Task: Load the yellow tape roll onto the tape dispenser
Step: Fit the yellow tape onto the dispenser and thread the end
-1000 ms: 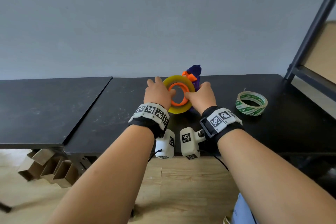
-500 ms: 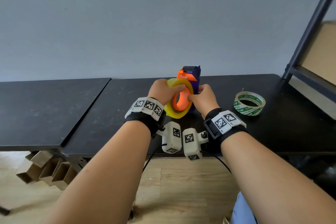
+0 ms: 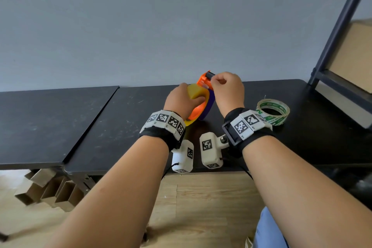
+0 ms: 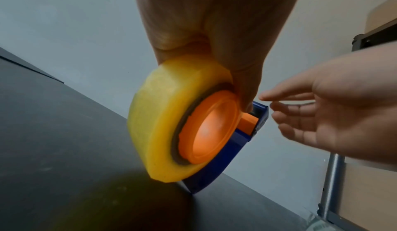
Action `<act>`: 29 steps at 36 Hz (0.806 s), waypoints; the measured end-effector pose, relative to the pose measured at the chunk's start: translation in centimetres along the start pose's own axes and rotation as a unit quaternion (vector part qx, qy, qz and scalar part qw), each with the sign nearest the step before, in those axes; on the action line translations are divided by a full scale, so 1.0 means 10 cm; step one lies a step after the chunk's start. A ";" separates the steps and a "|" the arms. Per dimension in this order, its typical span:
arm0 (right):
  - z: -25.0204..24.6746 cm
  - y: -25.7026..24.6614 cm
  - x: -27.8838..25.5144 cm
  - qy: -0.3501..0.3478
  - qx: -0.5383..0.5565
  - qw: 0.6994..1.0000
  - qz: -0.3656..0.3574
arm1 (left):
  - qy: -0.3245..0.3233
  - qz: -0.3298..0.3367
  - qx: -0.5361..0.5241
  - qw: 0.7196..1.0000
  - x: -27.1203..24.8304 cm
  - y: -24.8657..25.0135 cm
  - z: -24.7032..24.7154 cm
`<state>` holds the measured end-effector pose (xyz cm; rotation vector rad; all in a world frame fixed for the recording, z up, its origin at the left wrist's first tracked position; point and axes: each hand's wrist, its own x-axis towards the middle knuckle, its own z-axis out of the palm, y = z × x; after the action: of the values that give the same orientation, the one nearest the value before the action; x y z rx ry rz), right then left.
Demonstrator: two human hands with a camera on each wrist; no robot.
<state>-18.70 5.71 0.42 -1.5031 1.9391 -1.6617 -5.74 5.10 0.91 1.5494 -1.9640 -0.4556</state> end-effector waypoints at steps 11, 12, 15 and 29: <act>-0.02 -0.17 0.07 -0.040 -0.224 0.973 -0.038 | 0.019 0.020 -0.014 1.000 -0.06 -0.06 0.05; -0.01 -0.18 0.08 -0.049 -0.243 0.968 -0.029 | 0.019 0.022 -0.014 0.999 -0.05 -0.06 0.06; 0.01 -0.19 0.10 -0.069 -0.275 0.959 -0.005 | 0.019 0.028 -0.017 0.999 -0.05 -0.06 0.08; -0.08 -0.24 0.03 -0.048 -0.300 0.952 -0.021 | 0.031 0.044 0.015 0.998 -0.03 -0.01 0.11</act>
<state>-18.03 6.36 2.85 -1.7770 2.5060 -1.0168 -6.29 5.27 -0.04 1.4698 -1.9906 -0.3401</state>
